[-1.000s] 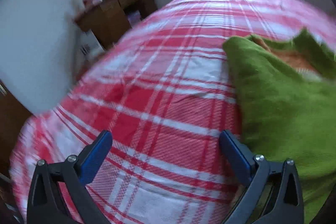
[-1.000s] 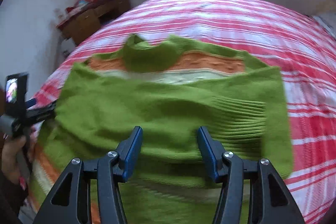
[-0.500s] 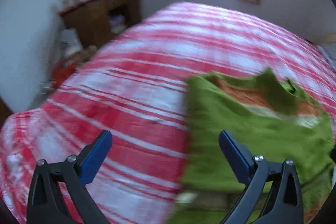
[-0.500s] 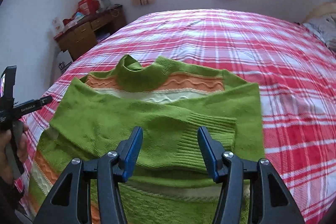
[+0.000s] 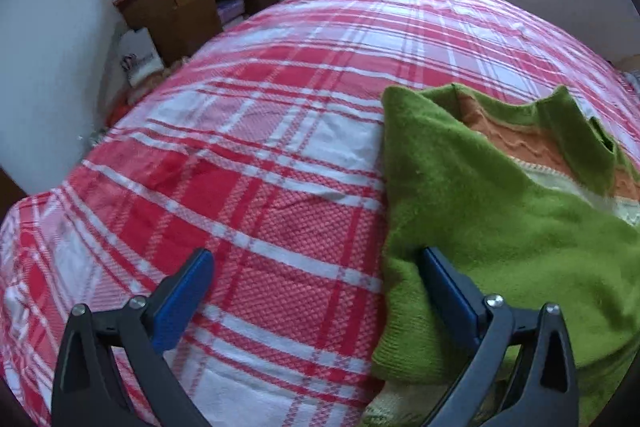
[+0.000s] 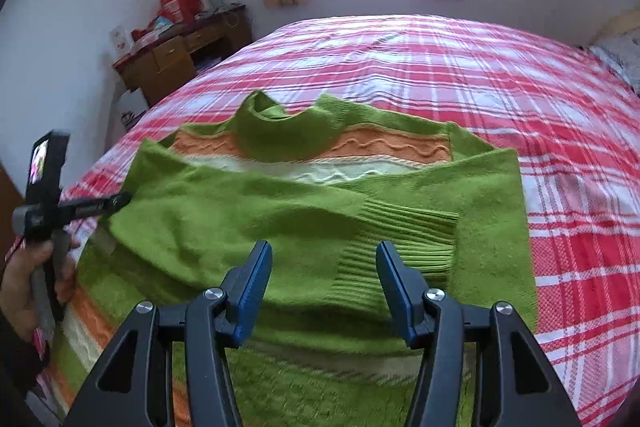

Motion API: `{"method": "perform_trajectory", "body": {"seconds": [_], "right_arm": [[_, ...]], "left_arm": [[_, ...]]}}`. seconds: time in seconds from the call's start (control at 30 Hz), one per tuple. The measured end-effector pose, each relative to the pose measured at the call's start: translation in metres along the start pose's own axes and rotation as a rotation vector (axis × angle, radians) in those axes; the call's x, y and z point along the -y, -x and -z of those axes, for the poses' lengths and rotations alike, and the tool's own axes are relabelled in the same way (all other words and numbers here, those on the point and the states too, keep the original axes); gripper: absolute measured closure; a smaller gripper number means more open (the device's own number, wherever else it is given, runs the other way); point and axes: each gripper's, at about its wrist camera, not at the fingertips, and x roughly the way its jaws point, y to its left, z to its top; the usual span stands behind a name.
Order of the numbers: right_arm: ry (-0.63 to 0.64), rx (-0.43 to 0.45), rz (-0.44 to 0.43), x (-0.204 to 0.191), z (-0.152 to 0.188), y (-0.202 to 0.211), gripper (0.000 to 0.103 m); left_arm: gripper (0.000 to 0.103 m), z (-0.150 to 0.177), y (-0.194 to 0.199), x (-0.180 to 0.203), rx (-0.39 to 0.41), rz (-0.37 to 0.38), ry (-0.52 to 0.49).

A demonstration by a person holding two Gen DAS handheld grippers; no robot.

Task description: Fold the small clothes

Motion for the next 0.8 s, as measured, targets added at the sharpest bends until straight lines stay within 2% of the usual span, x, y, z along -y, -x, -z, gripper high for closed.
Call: {"method": "perform_trajectory", "body": {"seconds": [0.1,0.13,0.27,0.33,0.4,0.47,0.53,0.8], "right_arm": [[0.001,-0.025,-0.013,0.003,0.003,-0.008,0.048],[0.017,-0.089,0.004,0.004,0.008,-0.020,0.048],[-0.044,-0.056,0.032,0.015,0.001,-0.009,0.048],[-0.070,-0.013,-0.001,0.019,-0.002,0.000,0.048],[-0.036,0.010,-0.020,0.012,-0.005,0.005,0.048],[-0.008,-0.012,-0.022,0.006,-0.006,-0.004,0.048],[-0.024,-0.105,-0.055,0.008,-0.007,-0.026,0.047],[0.018,-0.086,-0.021,0.012,0.007,-0.021,0.047]], "left_arm": [[0.000,0.004,-0.002,0.000,0.019,0.007,-0.007],[0.000,0.002,-0.003,-0.002,0.016,0.014,0.001],[0.000,0.004,-0.005,-0.007,0.008,0.040,0.002],[0.000,0.008,-0.002,-0.007,0.019,0.043,-0.005],[0.000,0.008,-0.001,-0.006,0.023,0.042,-0.005],[0.000,0.008,-0.001,-0.005,0.027,0.034,-0.008],[0.000,0.009,0.000,-0.004,0.035,0.026,-0.014],[0.000,0.011,0.001,-0.007,0.035,0.050,-0.001]]}}
